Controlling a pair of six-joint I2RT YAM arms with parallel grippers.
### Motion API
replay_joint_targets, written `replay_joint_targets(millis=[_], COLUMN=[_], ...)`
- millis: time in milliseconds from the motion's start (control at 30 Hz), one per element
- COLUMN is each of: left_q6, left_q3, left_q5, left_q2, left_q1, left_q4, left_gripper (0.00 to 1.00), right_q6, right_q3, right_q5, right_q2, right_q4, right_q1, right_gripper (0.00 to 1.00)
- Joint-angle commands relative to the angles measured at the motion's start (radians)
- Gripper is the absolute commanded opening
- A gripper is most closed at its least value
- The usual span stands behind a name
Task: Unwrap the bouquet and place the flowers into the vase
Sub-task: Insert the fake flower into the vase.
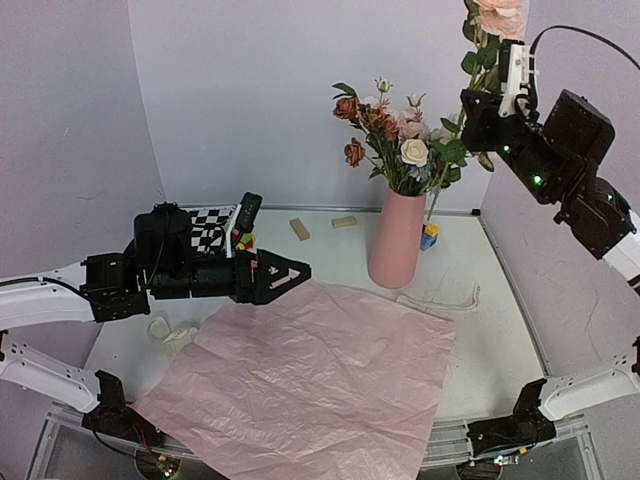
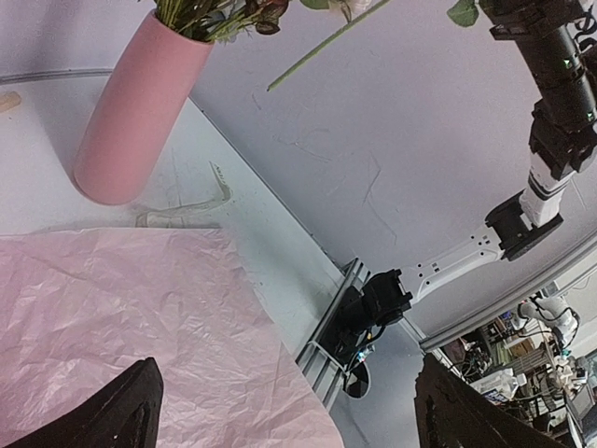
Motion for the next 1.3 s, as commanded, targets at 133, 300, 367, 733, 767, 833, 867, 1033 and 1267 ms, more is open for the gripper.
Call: replay_joint_targets(millis=[133,300,367,733,767,833,867,1033,1267], left_q6=[0.005,0.006,0.011,0.043,0.043,0.043,0.043,0.047,0.056], left_q3=[0.019,0.015,0.016,0.057,0.059,0.063,0.065,0.068,0.063], left_q5=[-0.078,-0.091,-0.096,-0.105,-0.098,-0.089,-0.089,-0.091,-0.094], left_q2=[-0.027,-0.038,-0.041,0.006,0.012,0.02,0.023,0.037,0.041], left_q1=[-0.002,-0.003,-0.003,-0.002,-0.002,-0.003,-0.003,-0.003,-0.002], left_q4=[-0.033,-0.048,-0.054,-0.078,-0.079,-0.078,-0.079,-0.079,-0.078], left_gripper=[0.94,0.94,0.94,0.94,0.94,0.94,0.94,0.94,0.94], right_q6=[-0.083,-0.06,-0.031,0.103,0.114,0.129,0.135,0.181,0.202], right_q3=[0.111,0.132,0.124,0.084,0.074,0.056,0.046,-0.006,-0.099], right_q5=[0.009,-0.005,-0.011,-0.078,-0.081,-0.088,-0.091,-0.092,-0.097], right_q2=[0.113,0.153,0.158,0.191,0.192,0.192,0.192,0.199,0.205], right_q4=[0.221,0.269,0.29,0.327,0.329,0.332,0.334,0.341,0.341], right_q1=[-0.066,-0.123,-0.153,-0.242,-0.246,-0.251,-0.252,-0.257,-0.26], right_gripper=[0.0,0.0,0.0,0.0,0.0,0.0,0.0,0.0,0.0])
